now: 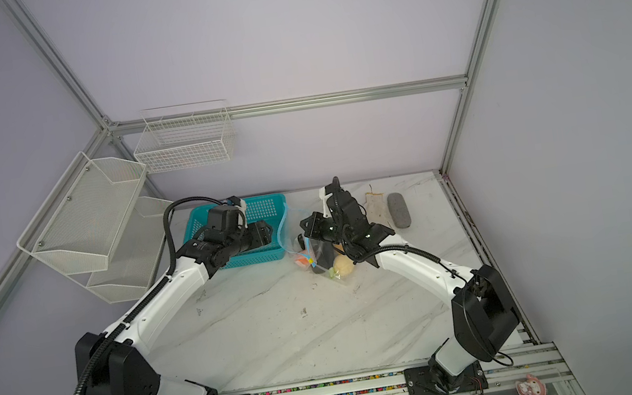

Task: Place the food in the zip-top bag and seal the zipper
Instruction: 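Move the open left gripper back over the teal basket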

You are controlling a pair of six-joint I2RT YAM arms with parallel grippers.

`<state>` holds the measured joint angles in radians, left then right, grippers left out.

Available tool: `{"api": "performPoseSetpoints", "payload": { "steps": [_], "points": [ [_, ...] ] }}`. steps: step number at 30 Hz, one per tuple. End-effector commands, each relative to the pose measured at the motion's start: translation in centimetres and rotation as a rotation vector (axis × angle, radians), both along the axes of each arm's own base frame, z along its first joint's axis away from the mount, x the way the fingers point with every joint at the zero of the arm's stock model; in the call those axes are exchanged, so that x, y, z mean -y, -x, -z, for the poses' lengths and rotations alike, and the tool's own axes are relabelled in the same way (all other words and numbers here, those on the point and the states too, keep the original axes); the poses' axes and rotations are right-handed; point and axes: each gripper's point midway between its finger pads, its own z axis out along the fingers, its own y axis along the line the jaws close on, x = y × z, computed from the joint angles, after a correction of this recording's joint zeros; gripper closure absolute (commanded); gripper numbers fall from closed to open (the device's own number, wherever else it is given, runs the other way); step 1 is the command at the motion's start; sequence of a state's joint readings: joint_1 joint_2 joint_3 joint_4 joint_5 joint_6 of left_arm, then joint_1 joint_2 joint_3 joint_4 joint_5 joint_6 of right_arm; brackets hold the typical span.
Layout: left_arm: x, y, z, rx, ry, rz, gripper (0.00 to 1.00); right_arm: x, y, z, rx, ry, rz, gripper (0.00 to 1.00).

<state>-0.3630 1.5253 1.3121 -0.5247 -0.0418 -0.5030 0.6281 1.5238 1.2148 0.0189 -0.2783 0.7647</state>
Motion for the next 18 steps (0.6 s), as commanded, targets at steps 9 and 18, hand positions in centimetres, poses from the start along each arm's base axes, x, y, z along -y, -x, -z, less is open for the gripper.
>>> {"api": "performPoseSetpoints", "payload": {
  "steps": [9,18],
  "points": [
    [-3.6,-2.5,-0.4,-0.084,-0.164,-0.077,0.20,-0.4,-0.2,-0.2,0.060,0.000,-0.037,1.00],
    [-5.7,-2.5,2.5,-0.176,-0.245,-0.143,0.09,-0.6,0.4,1.8,0.051,0.009,-0.070,1.00]
  ]
}}
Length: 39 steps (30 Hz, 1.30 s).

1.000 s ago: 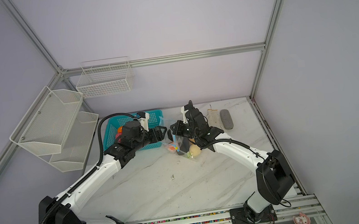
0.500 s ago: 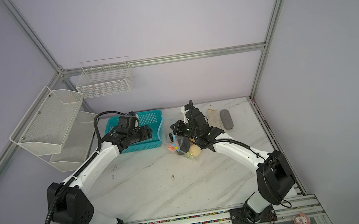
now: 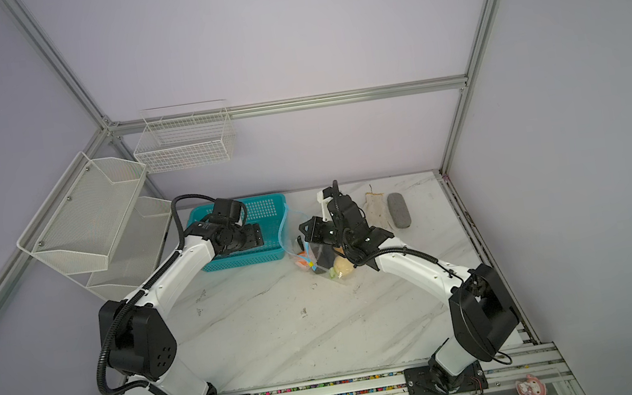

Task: Place the food in the zip-top bag and seal the zipper
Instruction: 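Move the open left gripper back over the teal basket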

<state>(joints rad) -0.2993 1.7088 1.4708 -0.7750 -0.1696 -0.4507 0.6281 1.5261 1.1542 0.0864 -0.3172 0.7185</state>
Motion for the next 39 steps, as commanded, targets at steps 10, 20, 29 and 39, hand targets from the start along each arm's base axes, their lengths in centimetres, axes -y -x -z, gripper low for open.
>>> {"api": "performPoseSetpoints", "payload": {
  "steps": [10,20,29,39],
  "points": [
    [-2.7,-2.2,-2.0,-0.024,-0.177,-0.071,0.00,-0.7,-0.4,1.1,0.016,0.002,-0.035,1.00],
    [-3.6,-3.8,-2.2,-0.006,-0.204,-0.086,0.00,-0.5,-0.7,1.3,0.025,0.013,-0.021,1.00],
    [-5.9,-5.0,-0.5,-0.075,-0.194,-0.123,0.02,-1.1,-1.2,2.2,0.013,0.029,-0.035,1.00],
    [-9.3,-7.8,1.4,-0.065,-0.258,-0.135,0.03,-1.7,-1.7,3.5,-0.009,0.034,-0.047,1.00]
  ]
}}
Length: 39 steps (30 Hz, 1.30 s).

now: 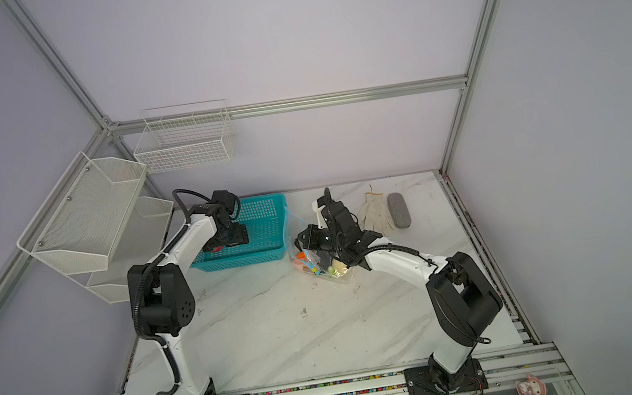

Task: Place the food in the zip-top bag and seal the zipper
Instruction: 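Move the open left gripper back over the teal basket, then lower the open left gripper onto the pink wrinkled fruit in the basket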

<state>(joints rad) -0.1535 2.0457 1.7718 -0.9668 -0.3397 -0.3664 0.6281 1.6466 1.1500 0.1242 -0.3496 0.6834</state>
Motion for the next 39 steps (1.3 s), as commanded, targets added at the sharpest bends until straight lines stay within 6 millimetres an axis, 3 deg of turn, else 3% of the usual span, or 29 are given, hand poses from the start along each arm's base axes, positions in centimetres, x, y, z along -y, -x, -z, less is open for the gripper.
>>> {"api": "performPoseSetpoints", "payload": {
  "steps": [1,17,39],
  "points": [
    [-1.0,-3.4,-3.9,0.134,-0.029,0.024,0.04,-0.4,-0.7,-1.4,0.042,-0.028,-0.007,1.00],
    [-6.1,-6.5,-3.1,0.161,-0.111,-0.057,0.15,0.0,-0.4,-2.0,0.052,-0.034,-0.004,1.00],
    [-8.0,-8.7,-0.3,0.141,-0.061,-0.071,0.23,-0.1,-0.6,-2.2,0.050,-0.031,-0.001,1.00]
  ]
}}
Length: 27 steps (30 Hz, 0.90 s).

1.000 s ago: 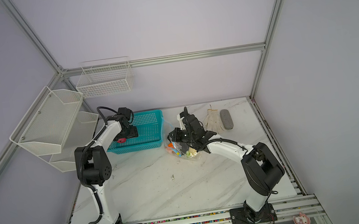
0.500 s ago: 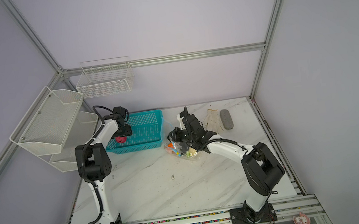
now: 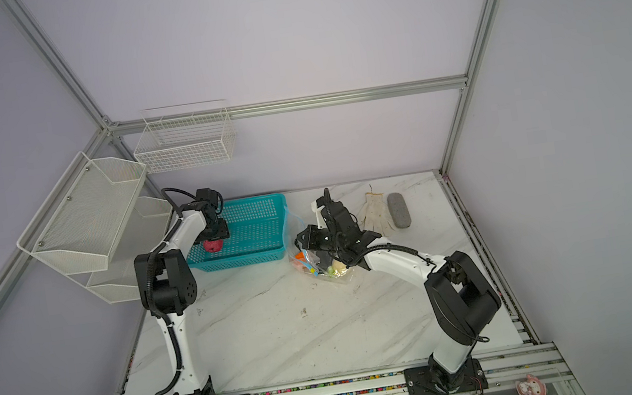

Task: Place the food in the zip-top bag and seal the zipper
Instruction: 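Lower the open left gripper onto the pink wrinkled fruit in the basket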

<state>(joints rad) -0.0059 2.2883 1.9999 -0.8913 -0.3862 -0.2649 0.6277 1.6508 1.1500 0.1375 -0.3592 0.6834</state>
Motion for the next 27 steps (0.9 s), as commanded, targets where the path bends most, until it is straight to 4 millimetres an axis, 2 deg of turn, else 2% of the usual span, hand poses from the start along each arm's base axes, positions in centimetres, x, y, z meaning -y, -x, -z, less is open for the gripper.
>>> {"api": "performPoseSetpoints", "payload": {
  "steps": [1,9,19,27],
  "points": [
    [-0.3,-2.6,-3.5,0.112,0.012,0.008,0.23,0.0,-0.6,-2.1,0.046,-0.023,0.007,1.00],
    [-1.2,-2.7,-2.2,0.099,0.038,-0.015,0.23,-0.1,-0.8,-2.0,0.039,-0.018,0.012,1.00],
    [-0.7,-2.8,-0.9,0.084,0.074,-0.013,0.24,-0.1,-1.0,-1.6,0.033,-0.009,0.015,1.00],
    [-0.4,-2.9,-0.9,0.090,0.094,-0.011,0.32,-0.1,-0.9,-1.3,0.029,-0.005,0.014,1.00]
  ]
}}
